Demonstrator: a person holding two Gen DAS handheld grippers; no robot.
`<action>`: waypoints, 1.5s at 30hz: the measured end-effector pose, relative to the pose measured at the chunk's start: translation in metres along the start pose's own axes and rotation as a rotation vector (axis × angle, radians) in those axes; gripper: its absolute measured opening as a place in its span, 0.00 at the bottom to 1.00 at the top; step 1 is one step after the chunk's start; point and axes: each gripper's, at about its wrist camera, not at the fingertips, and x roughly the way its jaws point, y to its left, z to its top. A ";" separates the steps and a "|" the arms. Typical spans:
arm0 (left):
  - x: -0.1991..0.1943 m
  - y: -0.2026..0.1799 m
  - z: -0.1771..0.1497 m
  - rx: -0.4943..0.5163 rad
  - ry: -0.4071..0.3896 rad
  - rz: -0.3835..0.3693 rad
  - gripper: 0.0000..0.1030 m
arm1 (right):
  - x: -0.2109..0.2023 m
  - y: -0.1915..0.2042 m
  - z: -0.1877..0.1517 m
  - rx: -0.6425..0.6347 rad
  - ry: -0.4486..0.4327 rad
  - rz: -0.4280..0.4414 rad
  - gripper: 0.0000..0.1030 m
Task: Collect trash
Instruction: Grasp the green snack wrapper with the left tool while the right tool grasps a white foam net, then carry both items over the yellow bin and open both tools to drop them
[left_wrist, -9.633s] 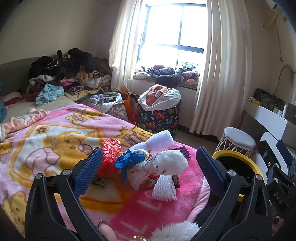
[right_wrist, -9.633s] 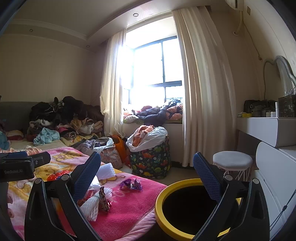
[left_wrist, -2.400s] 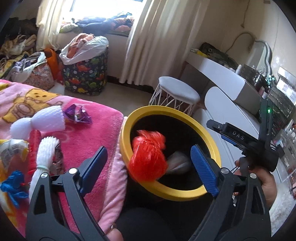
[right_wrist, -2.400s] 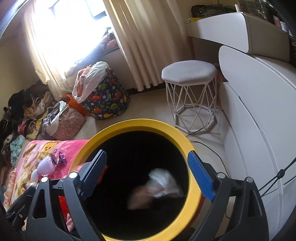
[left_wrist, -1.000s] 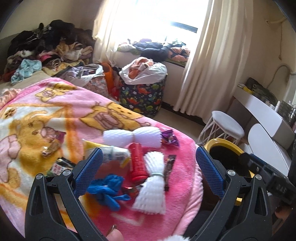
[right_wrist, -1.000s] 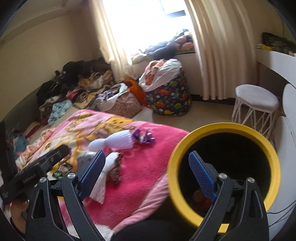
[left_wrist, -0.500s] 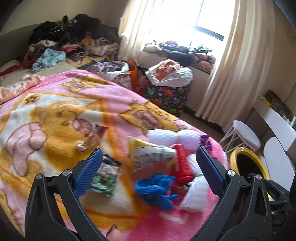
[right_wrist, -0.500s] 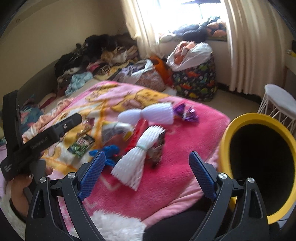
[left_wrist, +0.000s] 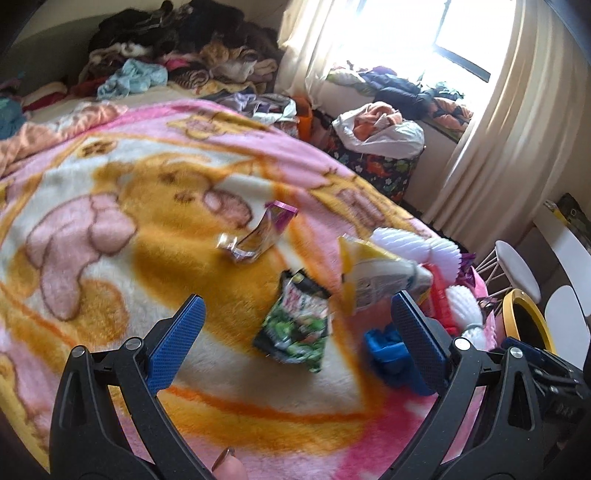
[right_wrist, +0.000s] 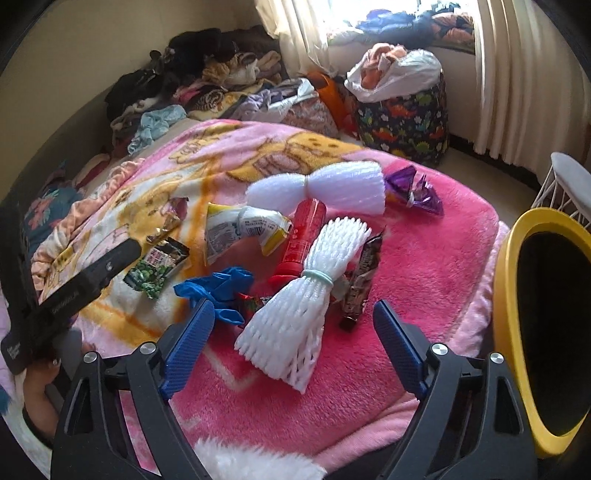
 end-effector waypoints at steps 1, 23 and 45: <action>0.003 0.004 -0.002 -0.008 0.014 -0.007 0.89 | 0.004 -0.001 0.000 0.006 0.013 -0.003 0.79; 0.016 0.020 -0.012 -0.118 0.081 -0.090 0.08 | -0.011 -0.016 -0.002 0.050 -0.038 0.125 0.19; -0.020 -0.026 0.012 -0.033 -0.015 -0.170 0.07 | -0.055 -0.016 -0.004 0.011 -0.148 0.168 0.19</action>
